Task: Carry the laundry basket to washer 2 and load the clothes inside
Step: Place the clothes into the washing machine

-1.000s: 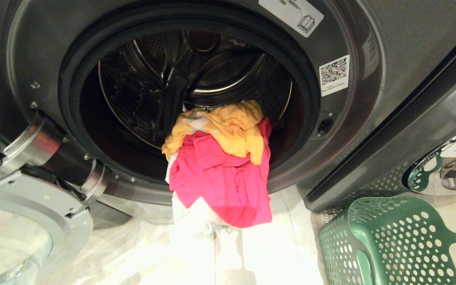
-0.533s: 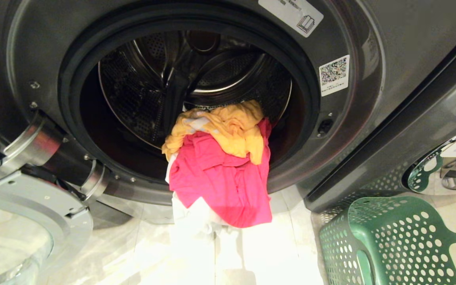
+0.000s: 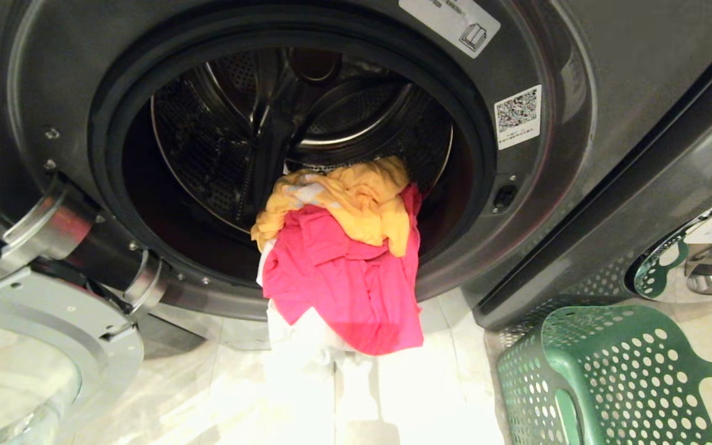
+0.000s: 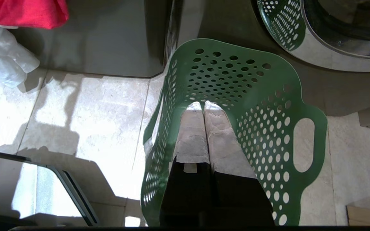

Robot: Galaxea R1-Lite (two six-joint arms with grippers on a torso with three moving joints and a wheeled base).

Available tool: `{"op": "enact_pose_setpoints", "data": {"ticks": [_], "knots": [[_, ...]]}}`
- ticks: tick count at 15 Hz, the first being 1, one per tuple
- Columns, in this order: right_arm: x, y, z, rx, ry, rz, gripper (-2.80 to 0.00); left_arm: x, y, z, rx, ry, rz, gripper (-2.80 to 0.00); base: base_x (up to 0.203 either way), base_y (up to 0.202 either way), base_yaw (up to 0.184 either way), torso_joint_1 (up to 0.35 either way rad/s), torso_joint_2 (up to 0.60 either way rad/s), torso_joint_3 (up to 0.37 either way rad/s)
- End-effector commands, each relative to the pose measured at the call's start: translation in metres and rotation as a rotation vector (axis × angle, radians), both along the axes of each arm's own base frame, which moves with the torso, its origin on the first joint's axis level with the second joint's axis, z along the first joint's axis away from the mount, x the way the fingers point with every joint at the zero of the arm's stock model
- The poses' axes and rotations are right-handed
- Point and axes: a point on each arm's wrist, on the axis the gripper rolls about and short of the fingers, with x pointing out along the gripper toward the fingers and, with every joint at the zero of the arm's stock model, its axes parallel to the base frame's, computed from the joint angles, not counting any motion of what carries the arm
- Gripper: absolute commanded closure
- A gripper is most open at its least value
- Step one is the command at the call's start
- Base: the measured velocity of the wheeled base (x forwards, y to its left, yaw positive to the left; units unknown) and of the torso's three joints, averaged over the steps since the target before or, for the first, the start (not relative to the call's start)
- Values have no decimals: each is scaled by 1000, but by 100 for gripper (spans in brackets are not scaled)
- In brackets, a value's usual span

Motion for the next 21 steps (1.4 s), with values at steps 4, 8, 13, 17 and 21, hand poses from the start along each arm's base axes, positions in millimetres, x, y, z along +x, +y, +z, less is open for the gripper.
{"op": "enact_pose_setpoints", "data": {"ticks": [4, 8, 13, 17, 21], "knots": [[0, 0, 0, -1, 3, 1, 0, 1, 0, -2, 0, 8, -1, 0, -1, -8, 87, 3, 2, 2], [0, 0, 0, -1, 4, 1, 0, 1, 0, -2, -1, 8, -1, 0, 1, -7, 175, 6, 3, 3], [0, 0, 0, -1, 2, 1, 0, 1, 0, -2, -1, 8, -1, 0, 0, -8, 174, 6, 3, 2], [0, 0, 0, -1, 4, 1, 0, 1, 0, -2, -1, 8, -1, 0, 0, -11, 169, 1, 1, 1], [0, 0, 0, 1, 11, -3, 0, 1, 0, -2, -1, 9, -1, 0, 0, -2, 45, 0, 3, 2]]}}
